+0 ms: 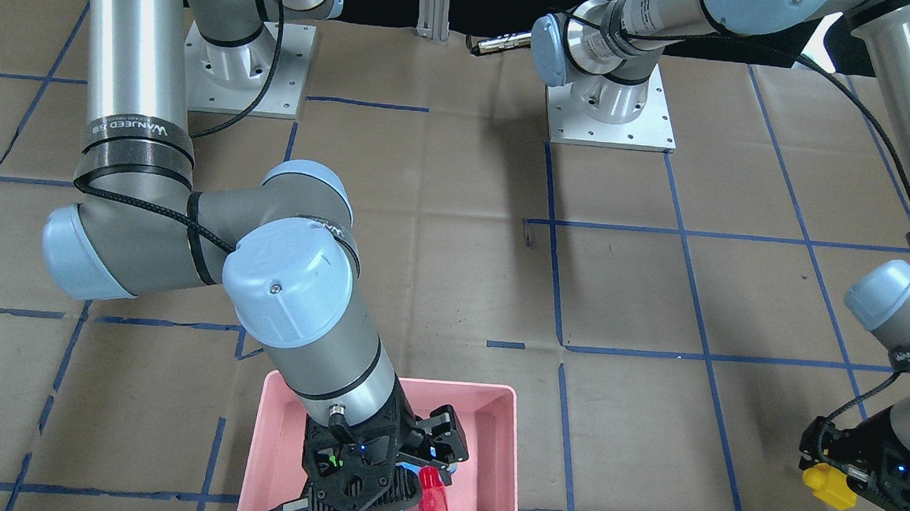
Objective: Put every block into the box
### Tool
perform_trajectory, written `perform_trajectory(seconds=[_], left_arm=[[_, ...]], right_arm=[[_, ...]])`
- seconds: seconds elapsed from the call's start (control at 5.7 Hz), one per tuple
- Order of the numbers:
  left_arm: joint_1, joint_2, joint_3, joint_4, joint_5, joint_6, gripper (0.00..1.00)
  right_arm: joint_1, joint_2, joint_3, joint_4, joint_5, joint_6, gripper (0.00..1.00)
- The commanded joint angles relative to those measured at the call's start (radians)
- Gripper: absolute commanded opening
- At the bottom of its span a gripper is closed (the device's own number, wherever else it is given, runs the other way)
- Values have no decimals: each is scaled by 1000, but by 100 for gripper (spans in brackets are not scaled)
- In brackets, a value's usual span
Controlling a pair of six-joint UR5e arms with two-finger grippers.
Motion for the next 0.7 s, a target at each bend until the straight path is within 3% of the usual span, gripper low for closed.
perform_trajectory(seconds=[0.0,0.18,0.53], left_arm=[[-8,45,154,-207,1,-54,16],[-27,42,257,-329,-2,-141,16],[-163,23,390,-465,-11,-462,16]], right_arm=[[-9,-5,4,9,-3,-7,100],[-44,-33,6,66,-8,-36,99],[-173,-198,7,388,-5,-217,99]])
